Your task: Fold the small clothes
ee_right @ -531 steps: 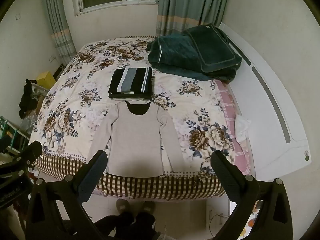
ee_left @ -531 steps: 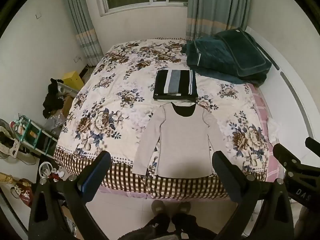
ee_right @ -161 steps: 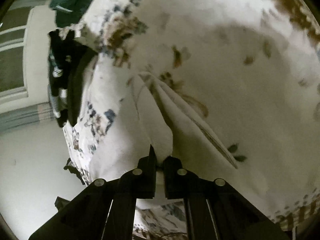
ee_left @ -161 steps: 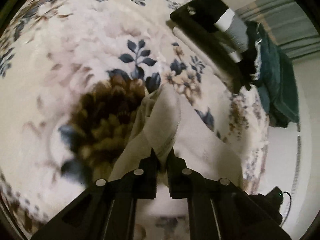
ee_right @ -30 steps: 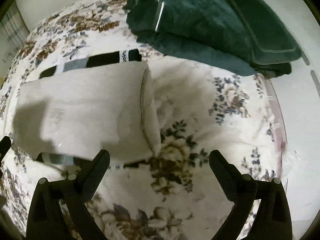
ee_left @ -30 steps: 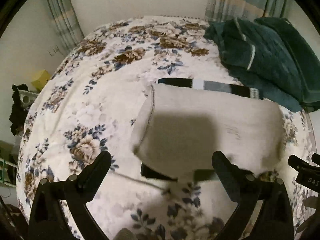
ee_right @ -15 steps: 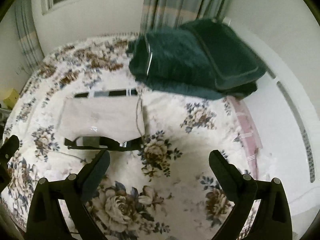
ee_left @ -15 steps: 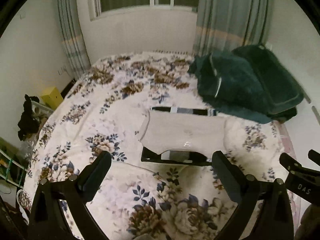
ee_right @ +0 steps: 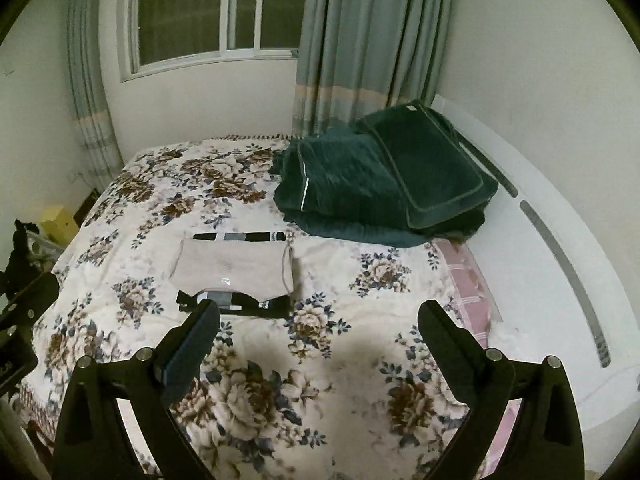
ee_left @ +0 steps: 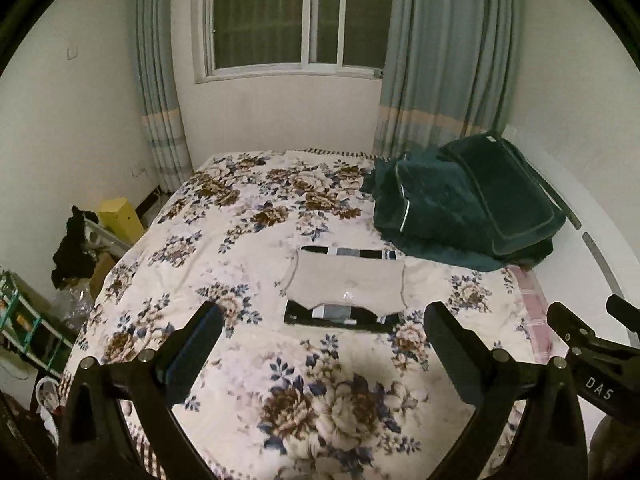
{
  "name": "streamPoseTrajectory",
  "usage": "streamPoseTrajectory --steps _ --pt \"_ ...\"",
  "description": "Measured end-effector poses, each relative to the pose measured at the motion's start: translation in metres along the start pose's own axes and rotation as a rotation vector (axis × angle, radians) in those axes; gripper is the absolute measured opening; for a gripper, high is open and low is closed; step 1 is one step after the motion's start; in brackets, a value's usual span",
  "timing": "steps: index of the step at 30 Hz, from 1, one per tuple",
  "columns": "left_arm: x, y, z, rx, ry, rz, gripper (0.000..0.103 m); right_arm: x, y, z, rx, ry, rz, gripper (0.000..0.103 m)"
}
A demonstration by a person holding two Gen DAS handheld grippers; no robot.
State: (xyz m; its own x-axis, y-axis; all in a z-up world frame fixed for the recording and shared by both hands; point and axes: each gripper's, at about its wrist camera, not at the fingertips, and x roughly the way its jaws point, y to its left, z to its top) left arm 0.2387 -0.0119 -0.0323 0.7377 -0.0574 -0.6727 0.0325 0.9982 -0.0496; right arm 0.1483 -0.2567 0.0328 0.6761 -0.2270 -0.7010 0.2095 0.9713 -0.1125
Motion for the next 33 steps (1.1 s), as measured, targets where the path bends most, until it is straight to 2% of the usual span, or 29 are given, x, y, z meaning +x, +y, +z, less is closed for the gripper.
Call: streamPoseTrajectory --steps 5,10,16,33 --pt "-0.031 -0.002 0.003 -0.011 0.040 0.016 0.103 -0.047 -0.011 0.004 -0.010 0.011 0.033 0.101" --pt "-0.051 -0.006 0.003 -0.003 0.055 0.046 0.103 -0.077 -0.019 0.008 -0.016 0.000 0.059 0.101" --pt "-0.071 -0.011 0.001 0.011 0.031 0.056 0.103 -0.089 -0.020 0.014 -0.037 0.022 0.093 0.101" --pt "-0.091 -0.013 -0.004 0.005 0.003 0.046 0.103 -0.109 -0.027 0.015 -0.041 -0.010 0.086 0.101"
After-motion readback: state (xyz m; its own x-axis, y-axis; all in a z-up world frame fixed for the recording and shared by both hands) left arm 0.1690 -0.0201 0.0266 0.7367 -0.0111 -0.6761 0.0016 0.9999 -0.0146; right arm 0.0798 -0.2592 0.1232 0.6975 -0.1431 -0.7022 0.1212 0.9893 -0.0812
